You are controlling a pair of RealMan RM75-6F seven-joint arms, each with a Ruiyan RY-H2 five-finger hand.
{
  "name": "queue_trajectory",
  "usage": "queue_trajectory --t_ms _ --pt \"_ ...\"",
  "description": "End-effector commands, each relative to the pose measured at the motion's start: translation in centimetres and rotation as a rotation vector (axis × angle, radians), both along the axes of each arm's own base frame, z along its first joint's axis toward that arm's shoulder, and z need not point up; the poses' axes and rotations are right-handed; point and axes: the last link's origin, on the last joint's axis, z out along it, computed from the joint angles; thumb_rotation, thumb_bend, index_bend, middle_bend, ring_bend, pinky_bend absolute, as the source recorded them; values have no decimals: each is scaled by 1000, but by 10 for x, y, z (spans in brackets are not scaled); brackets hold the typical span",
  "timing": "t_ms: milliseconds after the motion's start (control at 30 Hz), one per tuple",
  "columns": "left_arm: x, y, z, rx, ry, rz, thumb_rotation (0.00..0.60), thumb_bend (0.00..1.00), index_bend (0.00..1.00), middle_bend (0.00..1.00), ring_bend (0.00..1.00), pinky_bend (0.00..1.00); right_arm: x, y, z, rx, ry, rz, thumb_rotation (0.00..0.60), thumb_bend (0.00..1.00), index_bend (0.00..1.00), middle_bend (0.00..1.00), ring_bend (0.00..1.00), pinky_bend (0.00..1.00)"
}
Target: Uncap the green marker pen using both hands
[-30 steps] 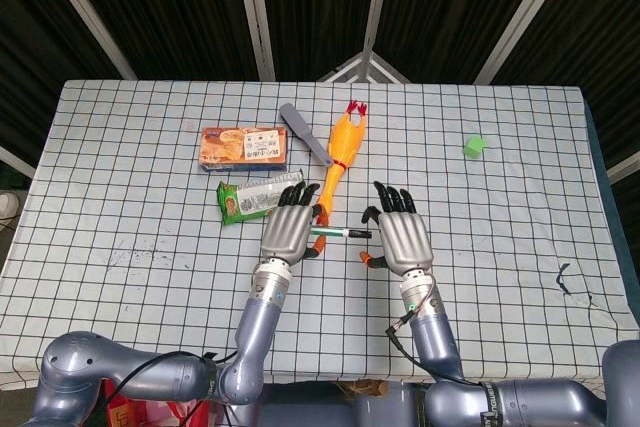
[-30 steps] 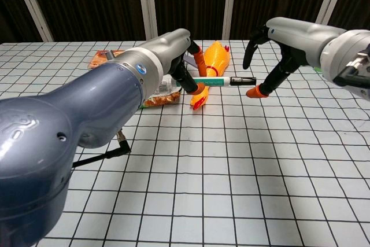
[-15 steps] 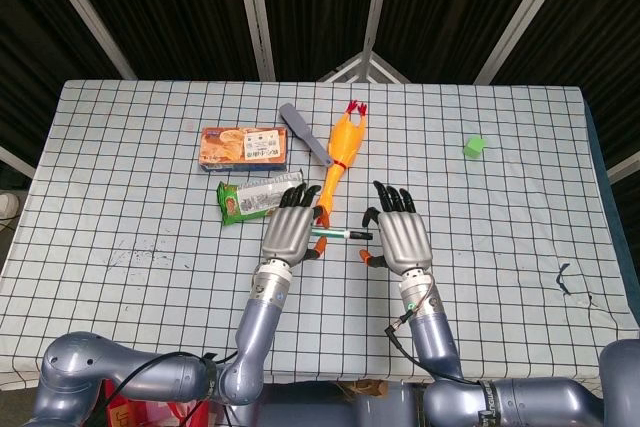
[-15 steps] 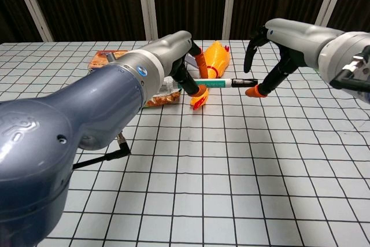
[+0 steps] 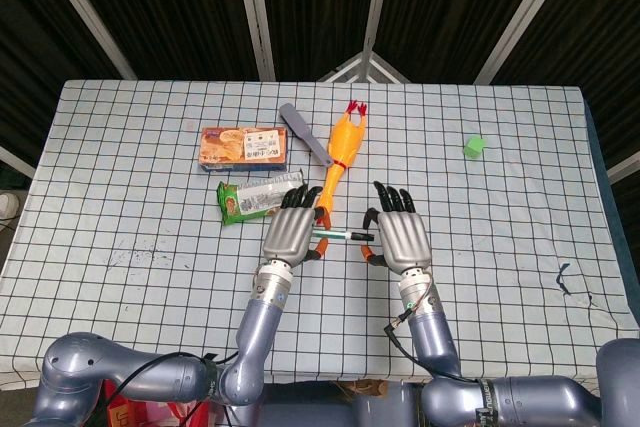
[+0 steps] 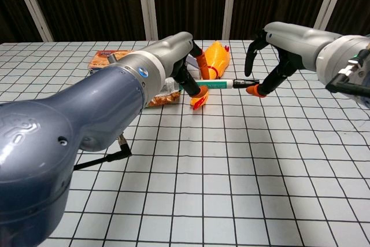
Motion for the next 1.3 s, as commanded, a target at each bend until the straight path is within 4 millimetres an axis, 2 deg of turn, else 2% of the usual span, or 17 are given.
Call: queue_trajectory --t_ms 33,1300 --pt "1 0 0 -2 1 -2 600 539 605 85 0 0 1 0 -1 2 2 3 600 315 503 25 14 0" --pt "-2 -1 0 -9 -18 -3 600 538 607 86 0 0 0 -1 -3 3 -2 -2 600 354 578 25 24 0"
